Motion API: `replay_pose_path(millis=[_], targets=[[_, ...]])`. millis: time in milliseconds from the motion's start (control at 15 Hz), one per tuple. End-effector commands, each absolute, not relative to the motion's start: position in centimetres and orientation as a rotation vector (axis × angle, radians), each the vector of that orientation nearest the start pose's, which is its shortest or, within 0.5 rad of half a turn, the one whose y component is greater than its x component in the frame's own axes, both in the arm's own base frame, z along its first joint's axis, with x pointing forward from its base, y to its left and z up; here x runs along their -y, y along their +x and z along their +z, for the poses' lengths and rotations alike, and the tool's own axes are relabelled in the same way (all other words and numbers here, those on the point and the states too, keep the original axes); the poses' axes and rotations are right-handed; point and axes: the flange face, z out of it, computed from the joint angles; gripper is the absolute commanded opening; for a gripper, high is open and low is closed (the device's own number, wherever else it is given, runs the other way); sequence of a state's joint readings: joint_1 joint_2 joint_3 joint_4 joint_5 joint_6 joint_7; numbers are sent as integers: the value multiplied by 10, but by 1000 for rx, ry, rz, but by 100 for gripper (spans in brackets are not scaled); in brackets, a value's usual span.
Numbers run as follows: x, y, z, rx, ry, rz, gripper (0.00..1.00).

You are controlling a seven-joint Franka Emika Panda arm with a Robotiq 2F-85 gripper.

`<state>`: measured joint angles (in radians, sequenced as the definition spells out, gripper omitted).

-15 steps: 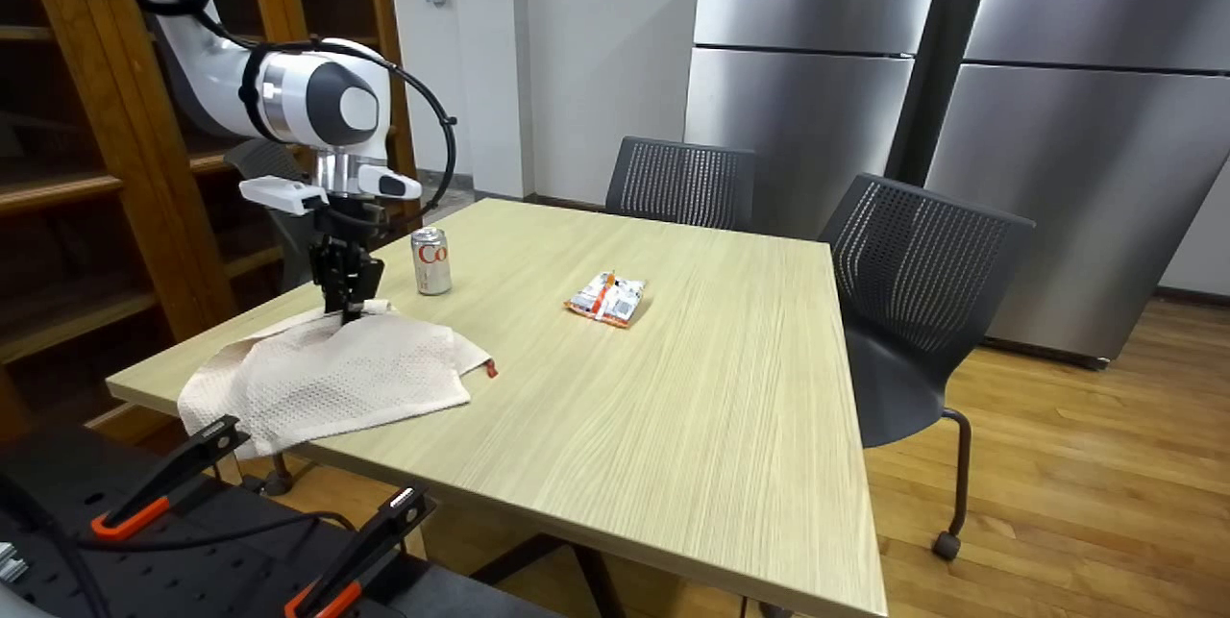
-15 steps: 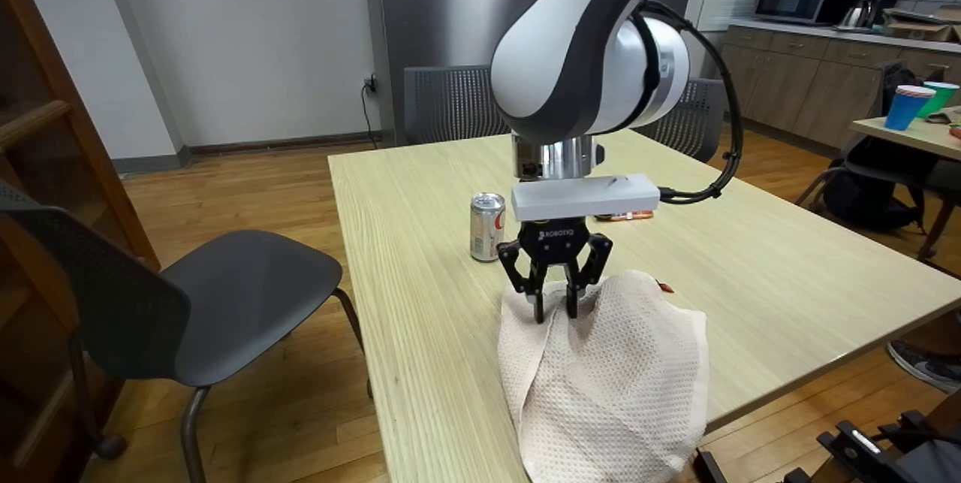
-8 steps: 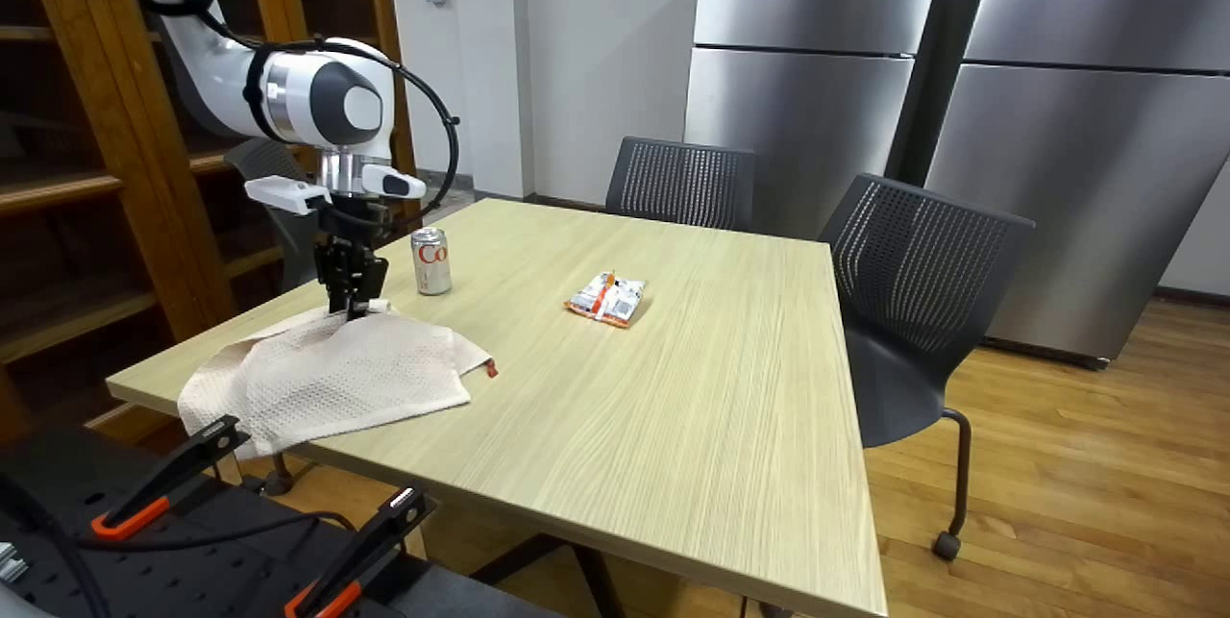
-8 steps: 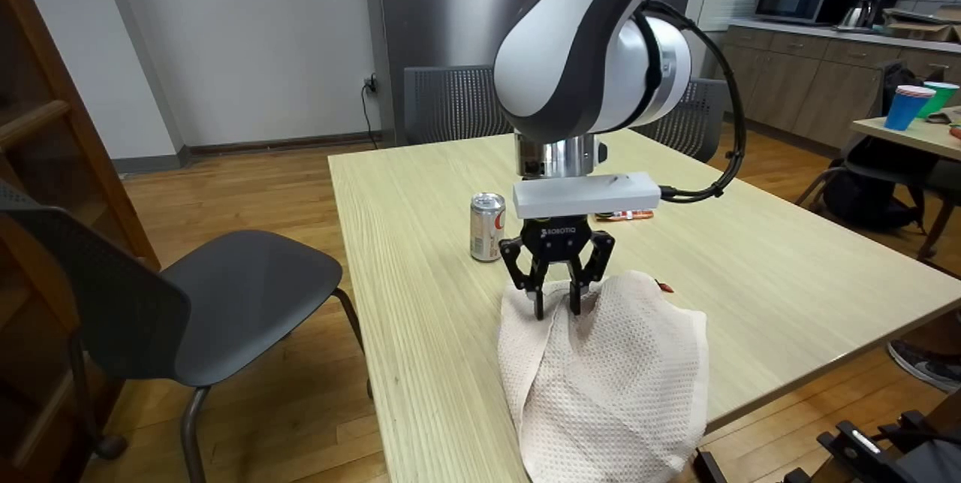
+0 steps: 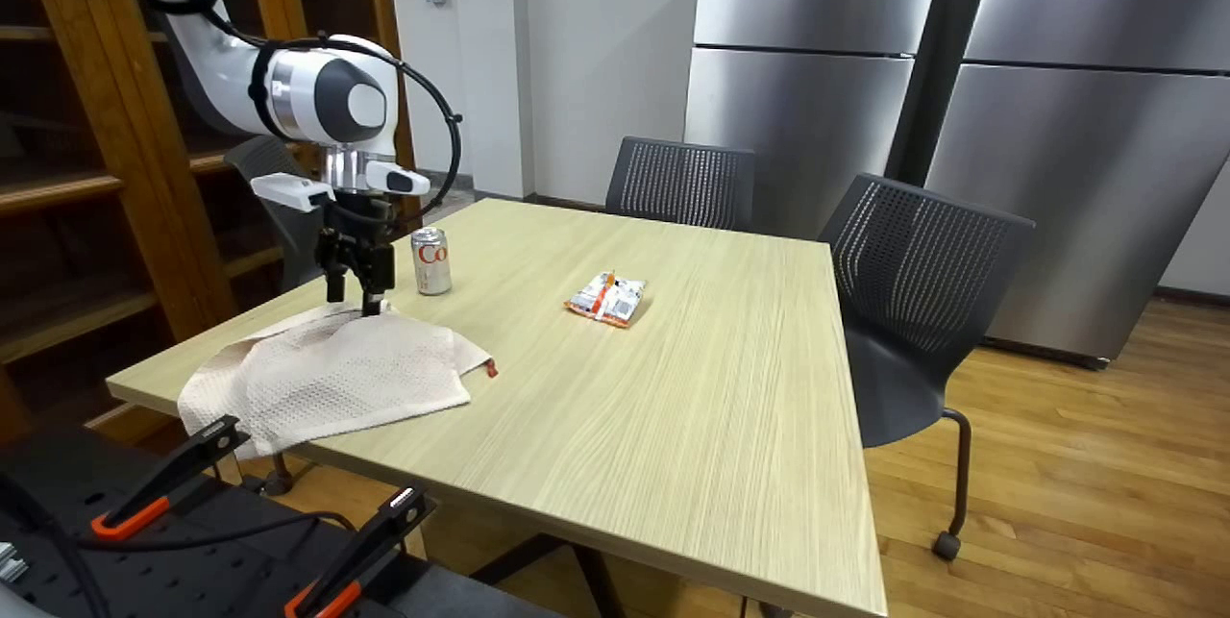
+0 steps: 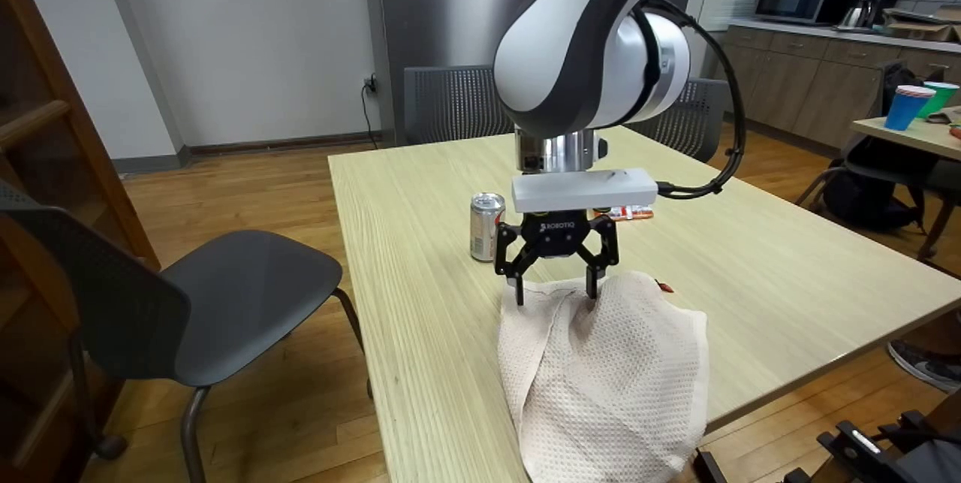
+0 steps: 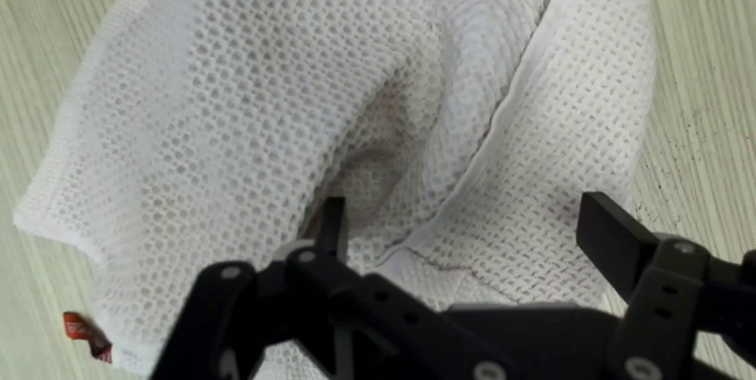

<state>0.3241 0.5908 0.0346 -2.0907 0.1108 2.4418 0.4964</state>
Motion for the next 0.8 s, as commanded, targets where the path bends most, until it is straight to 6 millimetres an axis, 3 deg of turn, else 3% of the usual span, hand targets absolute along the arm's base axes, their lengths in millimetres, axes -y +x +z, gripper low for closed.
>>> replay_pose_path(millis=[0,333,400,533,733], targets=[[-194,520,126,-412,-3114,373,100],[-194,525,127,-417,-3111,363,99],[-195,525,128,-417,-3110,361,74],[-196,526,129,-414,-3111,355,72],[-197,526,131,-411,-3111,347,48]])
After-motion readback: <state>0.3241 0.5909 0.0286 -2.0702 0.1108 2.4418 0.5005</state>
